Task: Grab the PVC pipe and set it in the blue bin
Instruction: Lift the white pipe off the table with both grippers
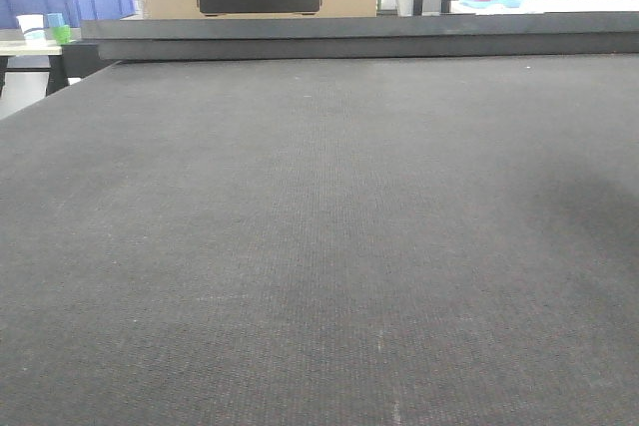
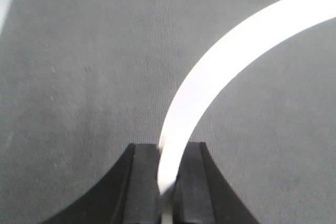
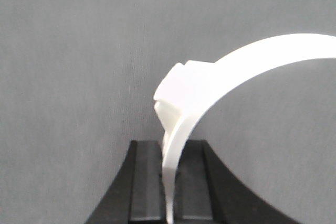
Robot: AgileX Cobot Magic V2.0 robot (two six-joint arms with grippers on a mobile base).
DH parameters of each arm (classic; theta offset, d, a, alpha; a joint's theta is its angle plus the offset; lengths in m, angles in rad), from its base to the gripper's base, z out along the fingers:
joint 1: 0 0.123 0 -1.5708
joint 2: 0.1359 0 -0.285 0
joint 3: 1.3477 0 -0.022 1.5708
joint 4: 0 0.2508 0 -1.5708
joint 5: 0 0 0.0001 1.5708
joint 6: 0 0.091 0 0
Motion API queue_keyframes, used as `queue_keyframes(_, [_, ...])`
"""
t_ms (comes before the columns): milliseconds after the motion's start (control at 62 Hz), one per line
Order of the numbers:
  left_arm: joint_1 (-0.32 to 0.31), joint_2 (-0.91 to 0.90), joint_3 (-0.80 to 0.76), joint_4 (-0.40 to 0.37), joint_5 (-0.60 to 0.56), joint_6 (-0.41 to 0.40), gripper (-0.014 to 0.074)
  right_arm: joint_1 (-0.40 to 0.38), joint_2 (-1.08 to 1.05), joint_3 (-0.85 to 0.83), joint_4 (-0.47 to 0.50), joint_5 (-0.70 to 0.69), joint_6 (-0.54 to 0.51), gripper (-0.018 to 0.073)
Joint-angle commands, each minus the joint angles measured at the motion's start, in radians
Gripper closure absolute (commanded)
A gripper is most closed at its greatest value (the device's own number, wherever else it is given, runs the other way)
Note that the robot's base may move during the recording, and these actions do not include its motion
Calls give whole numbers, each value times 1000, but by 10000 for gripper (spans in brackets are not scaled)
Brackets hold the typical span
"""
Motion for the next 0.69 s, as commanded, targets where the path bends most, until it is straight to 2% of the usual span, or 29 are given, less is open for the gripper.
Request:
queue_keyframes(0, [-5,-84,65,-10,-122,-1,707,-13,-108,84,-19,-135,-1,722])
queue_keyframes(113, [-5,-150,123,-10,-186,-1,707,-13,-250,181,-29,-201,-1,722])
queue_keyframes(226, [-5,-211,146,-5,-186,-1,707,-13,-379,232,-43,-210,-1,722])
queue_keyframes(419, [-5,-283,146,14,-190,-1,707,-13,-569,237,-139,-211,-1,722])
queue_keyframes(677, [-5,-346,146,14,-216,-1,707,-13,-725,237,-139,-219,-1,722])
